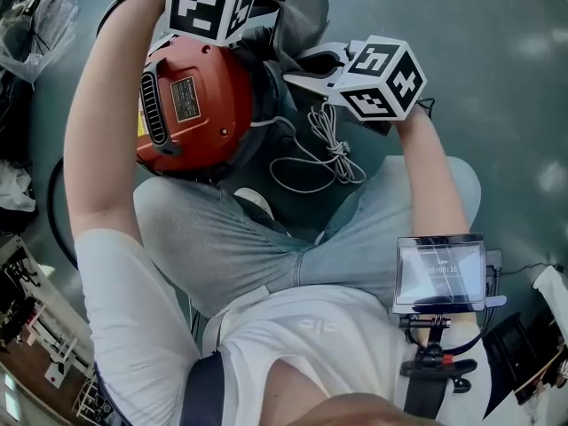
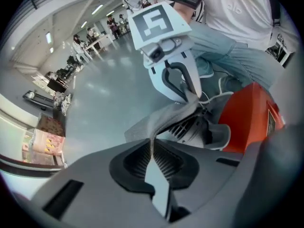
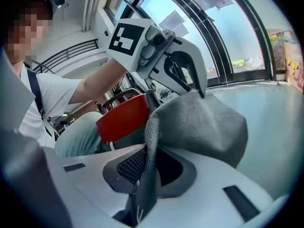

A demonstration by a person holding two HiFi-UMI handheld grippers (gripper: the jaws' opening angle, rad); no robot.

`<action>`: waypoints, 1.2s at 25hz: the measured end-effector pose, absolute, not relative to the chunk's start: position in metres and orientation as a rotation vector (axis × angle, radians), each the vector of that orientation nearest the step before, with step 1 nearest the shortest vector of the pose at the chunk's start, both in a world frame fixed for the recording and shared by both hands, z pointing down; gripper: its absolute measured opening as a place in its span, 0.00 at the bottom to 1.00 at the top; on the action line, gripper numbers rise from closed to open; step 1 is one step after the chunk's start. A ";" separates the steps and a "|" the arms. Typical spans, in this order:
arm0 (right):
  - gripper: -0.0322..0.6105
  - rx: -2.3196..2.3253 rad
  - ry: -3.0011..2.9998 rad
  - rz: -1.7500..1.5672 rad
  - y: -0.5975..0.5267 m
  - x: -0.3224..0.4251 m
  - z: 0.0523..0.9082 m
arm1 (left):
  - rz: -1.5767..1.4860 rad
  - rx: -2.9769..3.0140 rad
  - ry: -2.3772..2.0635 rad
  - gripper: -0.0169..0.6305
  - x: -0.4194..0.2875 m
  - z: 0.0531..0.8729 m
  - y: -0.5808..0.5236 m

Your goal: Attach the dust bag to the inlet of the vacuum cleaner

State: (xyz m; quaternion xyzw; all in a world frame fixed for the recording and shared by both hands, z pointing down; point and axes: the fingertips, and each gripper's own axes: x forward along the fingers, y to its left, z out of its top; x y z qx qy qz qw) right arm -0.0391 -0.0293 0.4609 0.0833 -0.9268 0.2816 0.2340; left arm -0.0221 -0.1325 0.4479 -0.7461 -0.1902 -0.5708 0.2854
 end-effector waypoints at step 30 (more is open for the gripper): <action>0.33 0.235 -2.636 0.066 -0.078 -0.016 0.454 | -1.466 -2.158 -0.152 0.07 -0.031 0.439 -0.138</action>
